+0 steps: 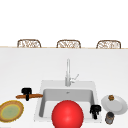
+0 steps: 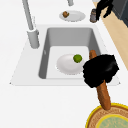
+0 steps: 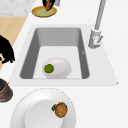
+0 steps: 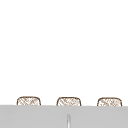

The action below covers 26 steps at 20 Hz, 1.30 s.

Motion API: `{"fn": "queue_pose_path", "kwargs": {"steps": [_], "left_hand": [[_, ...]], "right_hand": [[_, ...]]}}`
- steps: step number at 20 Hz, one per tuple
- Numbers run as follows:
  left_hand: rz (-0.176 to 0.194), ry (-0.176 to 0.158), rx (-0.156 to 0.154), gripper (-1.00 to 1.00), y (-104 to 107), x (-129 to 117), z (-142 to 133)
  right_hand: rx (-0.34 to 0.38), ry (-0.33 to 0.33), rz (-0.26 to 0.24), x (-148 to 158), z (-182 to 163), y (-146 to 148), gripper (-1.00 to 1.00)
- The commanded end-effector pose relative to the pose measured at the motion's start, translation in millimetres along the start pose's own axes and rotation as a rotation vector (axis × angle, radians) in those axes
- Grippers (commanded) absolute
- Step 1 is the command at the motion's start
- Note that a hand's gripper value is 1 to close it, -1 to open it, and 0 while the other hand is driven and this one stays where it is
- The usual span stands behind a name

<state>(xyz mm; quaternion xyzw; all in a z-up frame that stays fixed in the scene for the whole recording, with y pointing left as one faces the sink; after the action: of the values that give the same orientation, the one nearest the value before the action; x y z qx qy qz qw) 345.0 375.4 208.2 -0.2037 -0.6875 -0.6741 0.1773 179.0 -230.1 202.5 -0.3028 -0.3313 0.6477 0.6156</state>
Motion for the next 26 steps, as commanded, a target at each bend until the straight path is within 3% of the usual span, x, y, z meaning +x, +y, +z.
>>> {"fn": "queue_pose_path", "kwargs": {"steps": [1, 17, 26], "left_hand": [[0.012, 0.0, 0.001, 1.0, 5.3, -6.0, -30.8], [0.012, 0.018, -0.026, 1.0, 7.8, -36.6, -157.2], [0.023, 0.037, -0.052, 1.0, -26.6, -60.6, -226.7]], "right_hand": [[0.0, 0.0, 0.0, 0.0, 0.0, 0.0, 0.0], [0.0, 0.0, 0.0, 0.0, 0.0, 0.0, 0.0], [0.0, 0.0, 0.0, 0.0, 0.0, 0.0, 0.0]]}}
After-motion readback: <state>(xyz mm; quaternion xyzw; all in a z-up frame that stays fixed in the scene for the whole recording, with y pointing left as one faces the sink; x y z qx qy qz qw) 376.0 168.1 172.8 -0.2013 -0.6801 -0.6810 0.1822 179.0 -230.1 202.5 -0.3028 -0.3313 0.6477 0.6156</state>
